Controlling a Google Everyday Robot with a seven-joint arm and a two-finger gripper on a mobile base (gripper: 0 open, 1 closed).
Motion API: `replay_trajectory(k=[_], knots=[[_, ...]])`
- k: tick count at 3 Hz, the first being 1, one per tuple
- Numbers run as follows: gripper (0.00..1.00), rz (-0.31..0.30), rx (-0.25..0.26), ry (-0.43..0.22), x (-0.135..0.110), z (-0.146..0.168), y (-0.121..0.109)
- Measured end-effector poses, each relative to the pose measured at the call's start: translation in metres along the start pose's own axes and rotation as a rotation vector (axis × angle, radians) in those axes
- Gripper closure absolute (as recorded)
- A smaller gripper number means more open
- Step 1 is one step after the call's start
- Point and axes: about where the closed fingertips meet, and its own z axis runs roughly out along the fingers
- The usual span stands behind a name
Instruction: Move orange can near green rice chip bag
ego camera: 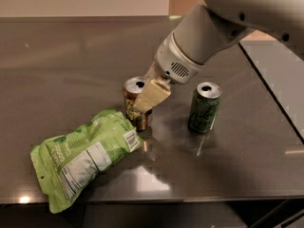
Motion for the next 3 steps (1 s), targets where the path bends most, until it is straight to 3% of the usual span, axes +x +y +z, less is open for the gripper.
replay_trajectory(k=[2,3], knots=[[0.12,-0.022,-0.044,-0.023,-0.0033,0.0028,0.0143],[0.00,-0.025,-0.044,-0.023,-0.0044,0.0028,0.0154]])
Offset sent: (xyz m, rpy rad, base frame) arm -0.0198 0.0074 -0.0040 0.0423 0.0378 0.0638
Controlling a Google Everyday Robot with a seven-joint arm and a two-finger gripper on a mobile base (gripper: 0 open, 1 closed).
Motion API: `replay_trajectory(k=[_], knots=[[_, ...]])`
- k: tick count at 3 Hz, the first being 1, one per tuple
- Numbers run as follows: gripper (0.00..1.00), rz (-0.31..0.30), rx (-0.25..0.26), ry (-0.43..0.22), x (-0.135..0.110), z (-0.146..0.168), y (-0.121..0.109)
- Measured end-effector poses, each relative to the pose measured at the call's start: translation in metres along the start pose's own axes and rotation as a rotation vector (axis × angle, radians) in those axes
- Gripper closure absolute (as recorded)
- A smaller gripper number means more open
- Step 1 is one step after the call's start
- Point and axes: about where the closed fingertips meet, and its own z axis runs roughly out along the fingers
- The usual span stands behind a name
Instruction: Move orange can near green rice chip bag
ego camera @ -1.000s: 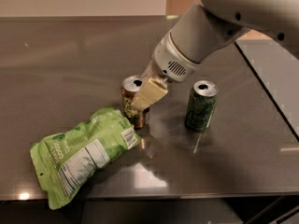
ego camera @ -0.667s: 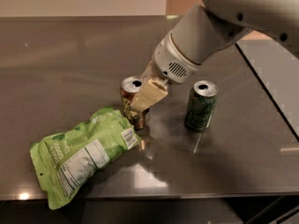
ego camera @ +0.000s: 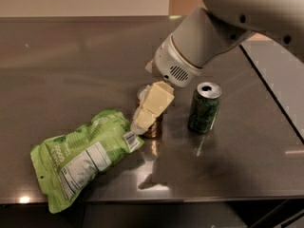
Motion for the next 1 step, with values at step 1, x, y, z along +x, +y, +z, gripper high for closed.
replay_trajectory(k=[1], knots=[[0.00,0.000,0.000,0.000,0.0000,0.0000,0.0000]])
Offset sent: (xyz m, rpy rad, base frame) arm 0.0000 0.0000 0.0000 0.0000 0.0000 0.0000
